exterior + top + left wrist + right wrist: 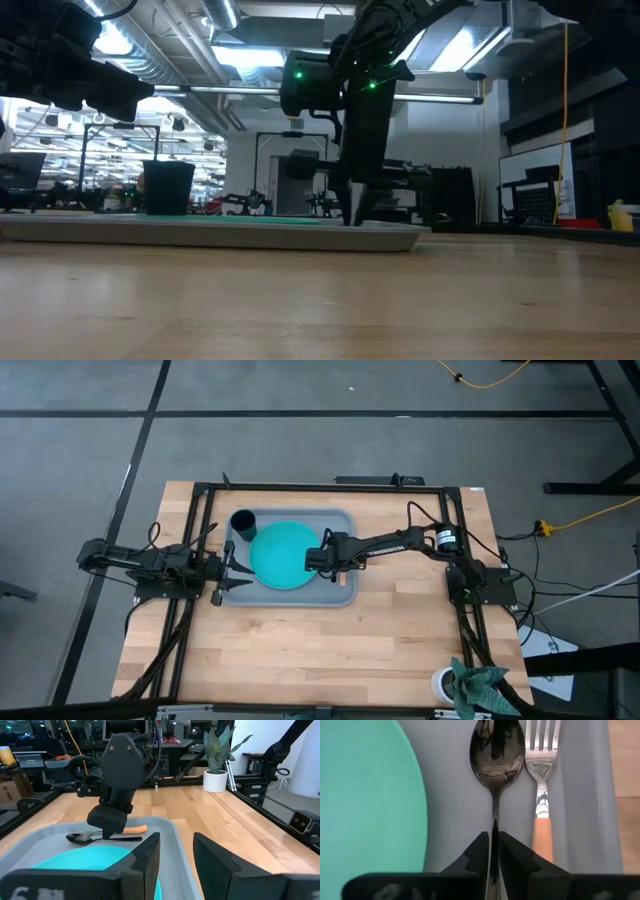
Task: Pick and place plate/cup/fork/spoon on tray
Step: Put the black spoon on the gray table tray to the left of the orange fork, then return to Home Position
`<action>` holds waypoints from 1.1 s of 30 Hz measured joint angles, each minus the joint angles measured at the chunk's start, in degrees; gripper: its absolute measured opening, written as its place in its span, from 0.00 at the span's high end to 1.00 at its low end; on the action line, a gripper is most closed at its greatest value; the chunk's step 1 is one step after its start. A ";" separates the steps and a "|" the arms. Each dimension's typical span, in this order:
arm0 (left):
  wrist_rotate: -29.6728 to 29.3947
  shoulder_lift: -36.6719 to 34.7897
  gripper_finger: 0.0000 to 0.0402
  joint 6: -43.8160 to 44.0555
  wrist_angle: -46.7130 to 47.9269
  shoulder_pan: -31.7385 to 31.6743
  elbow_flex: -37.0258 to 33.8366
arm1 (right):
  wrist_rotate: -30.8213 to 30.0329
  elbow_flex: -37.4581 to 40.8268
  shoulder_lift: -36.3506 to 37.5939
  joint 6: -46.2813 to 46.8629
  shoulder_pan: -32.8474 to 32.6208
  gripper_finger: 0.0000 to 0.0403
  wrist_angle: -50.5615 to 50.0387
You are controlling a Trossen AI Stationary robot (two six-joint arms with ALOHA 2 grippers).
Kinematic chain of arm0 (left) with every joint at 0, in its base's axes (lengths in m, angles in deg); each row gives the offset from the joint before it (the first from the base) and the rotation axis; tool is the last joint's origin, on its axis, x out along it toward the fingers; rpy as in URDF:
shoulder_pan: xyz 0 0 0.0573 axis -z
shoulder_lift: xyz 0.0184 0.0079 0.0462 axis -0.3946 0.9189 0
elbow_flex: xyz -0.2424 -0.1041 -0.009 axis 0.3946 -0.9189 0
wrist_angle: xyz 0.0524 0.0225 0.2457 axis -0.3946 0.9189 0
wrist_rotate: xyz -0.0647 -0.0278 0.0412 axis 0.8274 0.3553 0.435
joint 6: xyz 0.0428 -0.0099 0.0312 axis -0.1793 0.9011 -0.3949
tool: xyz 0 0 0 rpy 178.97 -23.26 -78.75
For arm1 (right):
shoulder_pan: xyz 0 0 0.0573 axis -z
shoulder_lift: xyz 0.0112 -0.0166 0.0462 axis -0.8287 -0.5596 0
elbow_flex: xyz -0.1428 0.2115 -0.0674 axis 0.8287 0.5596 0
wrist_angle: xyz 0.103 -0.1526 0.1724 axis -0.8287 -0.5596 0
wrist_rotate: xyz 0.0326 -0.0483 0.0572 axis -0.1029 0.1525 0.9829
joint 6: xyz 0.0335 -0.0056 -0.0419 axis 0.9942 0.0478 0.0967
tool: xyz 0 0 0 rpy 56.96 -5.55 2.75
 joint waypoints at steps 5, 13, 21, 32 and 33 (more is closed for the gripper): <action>0.00 0.00 0.73 0.00 0.00 -0.01 -0.01 | -1.05 0.00 2.62 -0.96 -0.58 0.87 -1.49; 0.00 -0.01 0.73 0.00 0.00 0.00 0.00 | -2.17 -0.17 12.73 -47.18 -5.51 0.87 -3.75; 0.02 0.00 0.73 0.00 0.02 -0.02 -0.02 | -2.34 -0.09 14.79 -61.93 -12.81 0.87 -5.09; 0.02 -0.02 0.73 0.00 0.00 -0.01 -0.01 | -3.04 25.68 32.17 -63.21 -14.71 0.87 2.42; 0.00 -0.02 0.73 0.00 0.01 -0.02 -0.01 | -3.06 29.24 34.87 -63.75 -14.73 0.87 5.06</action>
